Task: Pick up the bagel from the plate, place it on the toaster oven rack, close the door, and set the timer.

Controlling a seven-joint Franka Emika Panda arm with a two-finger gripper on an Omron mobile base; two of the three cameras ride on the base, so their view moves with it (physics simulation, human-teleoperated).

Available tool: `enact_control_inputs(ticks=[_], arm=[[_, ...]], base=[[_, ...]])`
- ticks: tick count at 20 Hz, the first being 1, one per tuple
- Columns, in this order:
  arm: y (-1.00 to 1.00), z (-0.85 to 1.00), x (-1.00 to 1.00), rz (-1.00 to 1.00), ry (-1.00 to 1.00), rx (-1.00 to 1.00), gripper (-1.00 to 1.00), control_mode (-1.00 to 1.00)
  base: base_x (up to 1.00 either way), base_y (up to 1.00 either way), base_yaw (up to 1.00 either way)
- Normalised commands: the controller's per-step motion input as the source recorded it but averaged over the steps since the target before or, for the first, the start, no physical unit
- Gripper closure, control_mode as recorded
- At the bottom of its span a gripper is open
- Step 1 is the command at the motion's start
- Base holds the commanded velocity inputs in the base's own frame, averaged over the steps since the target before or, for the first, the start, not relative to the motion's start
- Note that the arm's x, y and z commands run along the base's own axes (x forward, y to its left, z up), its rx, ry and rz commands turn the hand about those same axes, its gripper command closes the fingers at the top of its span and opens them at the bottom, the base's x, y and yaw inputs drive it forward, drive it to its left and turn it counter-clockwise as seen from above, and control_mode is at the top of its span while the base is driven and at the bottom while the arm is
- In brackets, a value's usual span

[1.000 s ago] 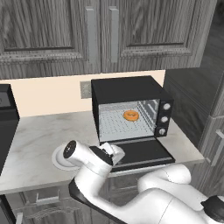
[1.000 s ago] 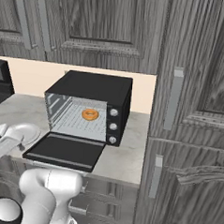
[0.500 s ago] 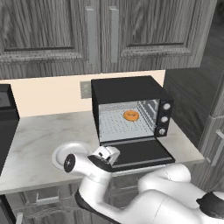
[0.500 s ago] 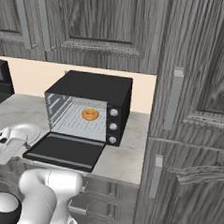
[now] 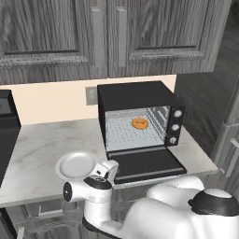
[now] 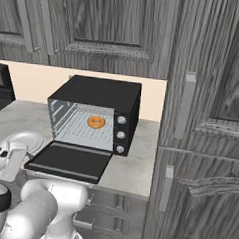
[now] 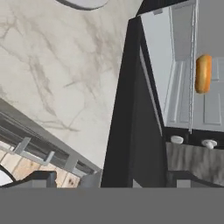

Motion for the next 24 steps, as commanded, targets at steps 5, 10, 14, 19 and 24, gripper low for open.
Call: enact_control_inputs(ticks=[5,10,14,19,24], arm=[[-0.02,0.0,0.01,0.0,0.0,-0.19,-1.0,-1.0],[-0.13,0.0,0.16,0.0,0.0,-0.16,-1.0,-1.0],[-0.19,0.0,0.37,0.0,0.0,-0.15,-1.0,-1.0],[-0.13,0.0,0.42,0.0,0.0,-0.14,-1.0,-1.0],[-0.14,0.02,0.46,0.0,0.0,-0.13,-1.0,-1.0]], base=[[0.0,0.0,0.0],[0.0,0.0,0.0],[0.0,0.0,0.0],[0.0,0.0,0.0],[0.0,0.0,0.0]])
